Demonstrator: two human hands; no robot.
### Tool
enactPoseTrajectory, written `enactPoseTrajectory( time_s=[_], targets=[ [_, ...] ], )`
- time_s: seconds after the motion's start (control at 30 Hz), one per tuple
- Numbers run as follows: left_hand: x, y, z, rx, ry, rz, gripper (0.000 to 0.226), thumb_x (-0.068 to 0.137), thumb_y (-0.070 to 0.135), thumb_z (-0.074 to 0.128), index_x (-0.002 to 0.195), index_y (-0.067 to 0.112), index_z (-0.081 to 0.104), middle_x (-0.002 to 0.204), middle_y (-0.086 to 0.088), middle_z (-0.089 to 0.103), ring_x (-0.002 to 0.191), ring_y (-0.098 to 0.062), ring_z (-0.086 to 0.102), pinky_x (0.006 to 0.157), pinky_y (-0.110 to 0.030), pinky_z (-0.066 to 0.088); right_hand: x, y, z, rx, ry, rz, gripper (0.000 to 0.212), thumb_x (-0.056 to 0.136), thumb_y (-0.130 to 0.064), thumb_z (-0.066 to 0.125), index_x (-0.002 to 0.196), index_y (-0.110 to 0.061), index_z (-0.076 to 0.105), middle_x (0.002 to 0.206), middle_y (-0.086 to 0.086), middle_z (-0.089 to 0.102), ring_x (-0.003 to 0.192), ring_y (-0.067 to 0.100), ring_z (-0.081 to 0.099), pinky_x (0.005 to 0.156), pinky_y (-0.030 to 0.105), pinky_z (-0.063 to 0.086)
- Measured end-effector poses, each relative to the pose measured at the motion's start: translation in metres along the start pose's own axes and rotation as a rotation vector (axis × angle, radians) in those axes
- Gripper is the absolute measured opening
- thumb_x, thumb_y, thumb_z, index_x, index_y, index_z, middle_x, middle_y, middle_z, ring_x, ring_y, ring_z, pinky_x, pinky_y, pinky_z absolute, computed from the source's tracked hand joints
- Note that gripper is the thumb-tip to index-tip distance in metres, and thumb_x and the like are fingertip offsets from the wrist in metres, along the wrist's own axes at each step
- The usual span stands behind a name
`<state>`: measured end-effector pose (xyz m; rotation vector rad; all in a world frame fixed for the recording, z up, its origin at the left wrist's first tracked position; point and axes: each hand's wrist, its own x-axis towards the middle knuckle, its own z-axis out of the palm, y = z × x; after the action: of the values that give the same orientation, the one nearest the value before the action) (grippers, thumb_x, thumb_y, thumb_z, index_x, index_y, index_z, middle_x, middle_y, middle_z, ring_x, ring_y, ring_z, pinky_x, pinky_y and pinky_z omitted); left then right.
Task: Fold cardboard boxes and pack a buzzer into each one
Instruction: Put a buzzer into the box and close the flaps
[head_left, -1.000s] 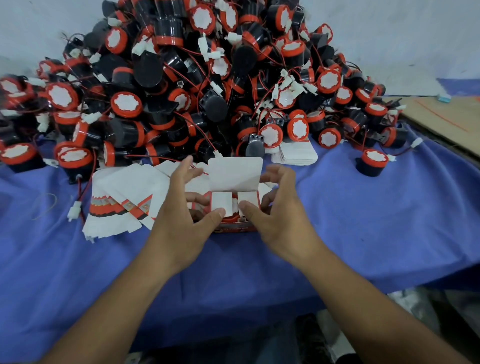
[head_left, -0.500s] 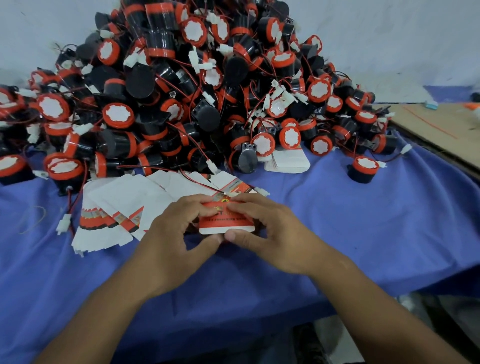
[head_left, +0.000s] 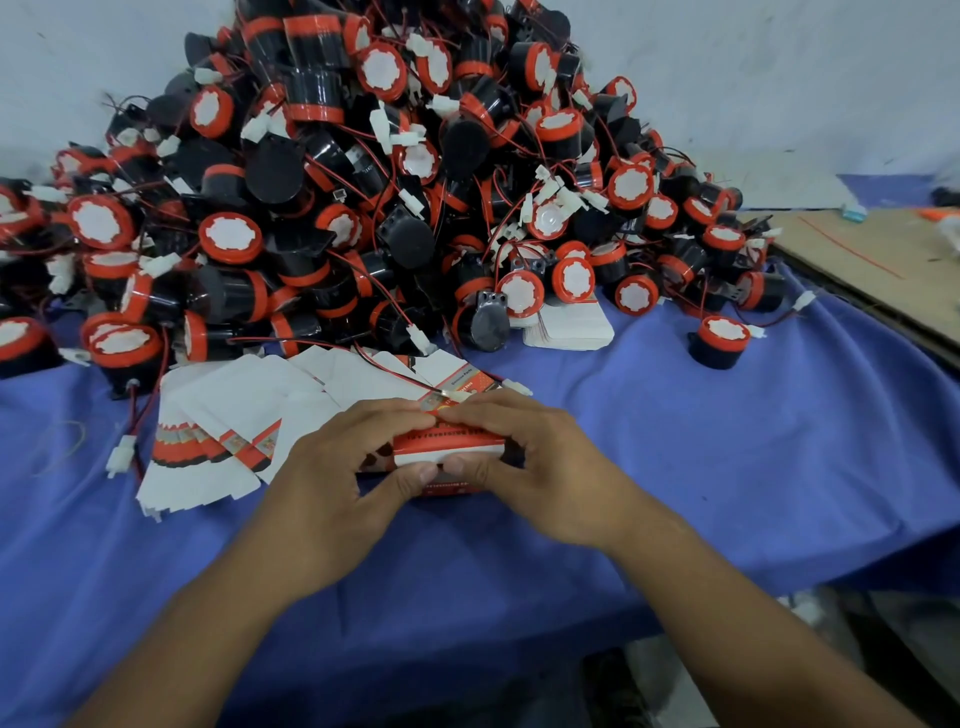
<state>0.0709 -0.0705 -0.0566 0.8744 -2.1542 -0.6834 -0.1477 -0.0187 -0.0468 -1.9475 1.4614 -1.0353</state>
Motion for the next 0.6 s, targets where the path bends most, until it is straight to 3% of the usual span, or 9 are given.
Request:
enactPoseTrajectory(
  time_s=[0.27,0.4,0.5,0.6],
  targets=[
    [-0.005,-0.001,0.002,0.102,-0.007,0.034,0.042,0.094,0.037,0.059,0.134,0.027,0.060,0.141,0.018,0.052,0.129,-0.005,0.050,0.107,-0.036,0.045,-0.004,-0.001,0.008,-0.167,-0.081,-0.067,0.045,0.104,-0.030,0.054,0.147,-0.018,0.052,0.144,-0.001,0.044,0.127,0.010,0.047,0.106,0.025,0.043],
    [-0.007,0.000,0.001,0.181,-0.038,0.087,0.045,0.097,0.045,0.052,0.136,0.024,0.060,0.144,0.017,0.050,0.124,-0.007,0.051,0.106,-0.021,0.040,-0.007,-0.002,0.007,-0.264,-0.102,-0.113,0.048,0.106,-0.038,0.045,0.151,-0.019,0.045,0.150,0.002,0.037,0.130,0.019,0.043,0.109,0.028,0.039],
    [-0.008,0.002,-0.001,0.271,-0.065,0.127,0.052,0.095,0.046,0.045,0.136,0.019,0.060,0.145,0.013,0.048,0.117,-0.009,0.050,0.102,-0.009,0.032,-0.007,-0.004,0.008,-0.355,-0.154,-0.092,0.057,0.104,-0.053,0.036,0.156,-0.032,0.027,0.159,0.000,0.022,0.136,0.029,0.037,0.115,0.042,0.036],
    [-0.011,0.002,-0.002,0.346,-0.105,0.128,0.058,0.094,0.049,0.043,0.141,0.017,0.054,0.151,0.006,0.044,0.127,-0.011,0.043,0.107,-0.023,0.035,-0.009,-0.004,0.009,-0.487,-0.214,-0.061,0.069,0.098,-0.064,0.038,0.152,-0.047,-0.001,0.165,-0.007,0.004,0.144,0.032,0.024,0.117,0.051,0.033]
  ],
)
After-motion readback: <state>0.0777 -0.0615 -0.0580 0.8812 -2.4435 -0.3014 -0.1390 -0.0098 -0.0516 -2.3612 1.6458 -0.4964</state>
